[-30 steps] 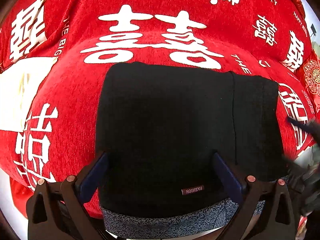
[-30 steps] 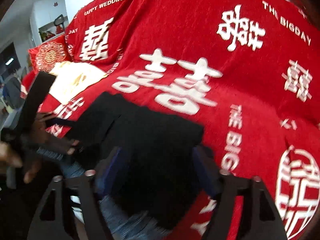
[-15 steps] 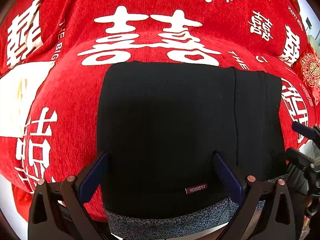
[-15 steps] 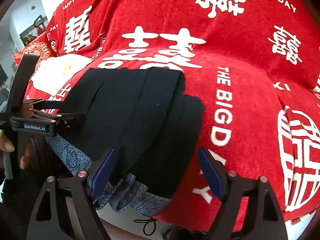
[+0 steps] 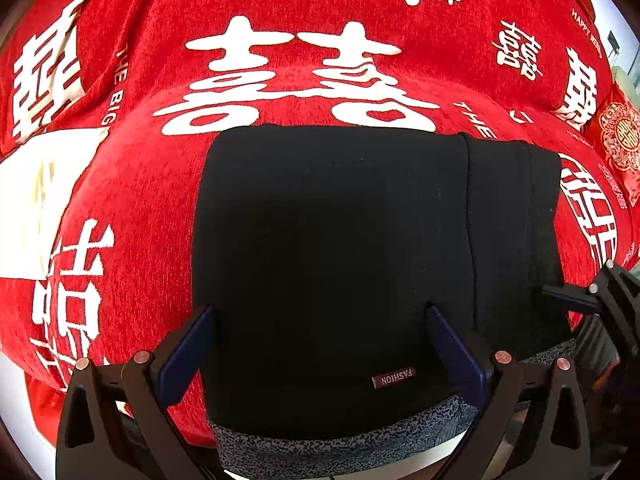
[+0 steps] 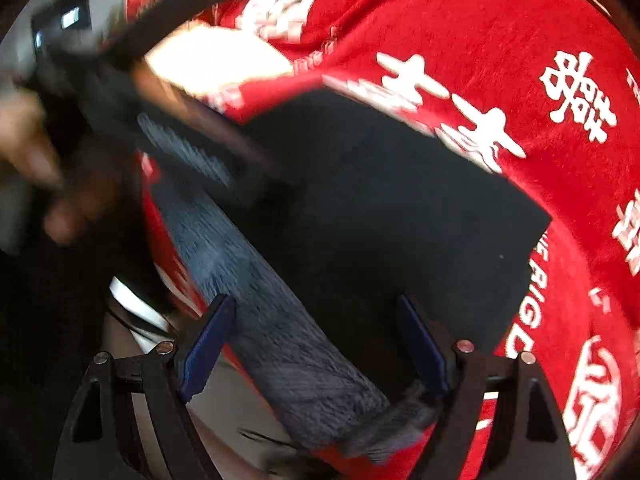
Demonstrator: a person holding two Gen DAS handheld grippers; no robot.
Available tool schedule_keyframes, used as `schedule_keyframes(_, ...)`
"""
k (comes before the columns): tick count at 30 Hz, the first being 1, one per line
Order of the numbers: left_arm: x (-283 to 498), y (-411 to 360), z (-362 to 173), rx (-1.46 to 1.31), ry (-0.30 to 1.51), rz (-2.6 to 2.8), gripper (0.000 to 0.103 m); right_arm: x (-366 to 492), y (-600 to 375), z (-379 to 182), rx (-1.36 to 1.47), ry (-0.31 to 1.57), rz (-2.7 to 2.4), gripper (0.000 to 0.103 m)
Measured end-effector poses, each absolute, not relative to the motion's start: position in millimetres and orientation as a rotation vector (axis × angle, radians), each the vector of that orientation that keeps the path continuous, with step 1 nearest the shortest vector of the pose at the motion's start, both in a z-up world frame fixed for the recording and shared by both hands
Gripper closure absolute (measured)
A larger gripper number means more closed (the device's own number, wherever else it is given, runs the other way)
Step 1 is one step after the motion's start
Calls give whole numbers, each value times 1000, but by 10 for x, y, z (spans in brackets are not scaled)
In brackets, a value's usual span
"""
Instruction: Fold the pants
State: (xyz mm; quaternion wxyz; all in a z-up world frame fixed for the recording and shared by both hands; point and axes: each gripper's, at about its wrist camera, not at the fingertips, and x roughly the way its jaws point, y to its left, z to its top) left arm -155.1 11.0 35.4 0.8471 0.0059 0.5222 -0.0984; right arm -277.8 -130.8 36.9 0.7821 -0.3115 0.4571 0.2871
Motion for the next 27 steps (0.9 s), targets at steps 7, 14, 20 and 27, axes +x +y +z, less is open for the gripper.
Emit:
schedule_keyframes(7, -1640, 257, 475, 66, 1084, -194, 0, -2667, -1541, 840, -573, 994, 665, 18)
schedule_keyframes(14, -1808, 685, 579, 37, 1079, -147, 0, -2094, -662, 749, -770, 930, 894, 18)
schedule_keyframes(20, -1864, 1056, 572, -58, 1093, -84, 0, -1892, -63, 414, -886, 983, 1044, 18)
schedule_keyframes(27, -1754, 654, 512, -65, 1118, -205, 0, -1699, -773, 311, -844, 1065, 983, 15)
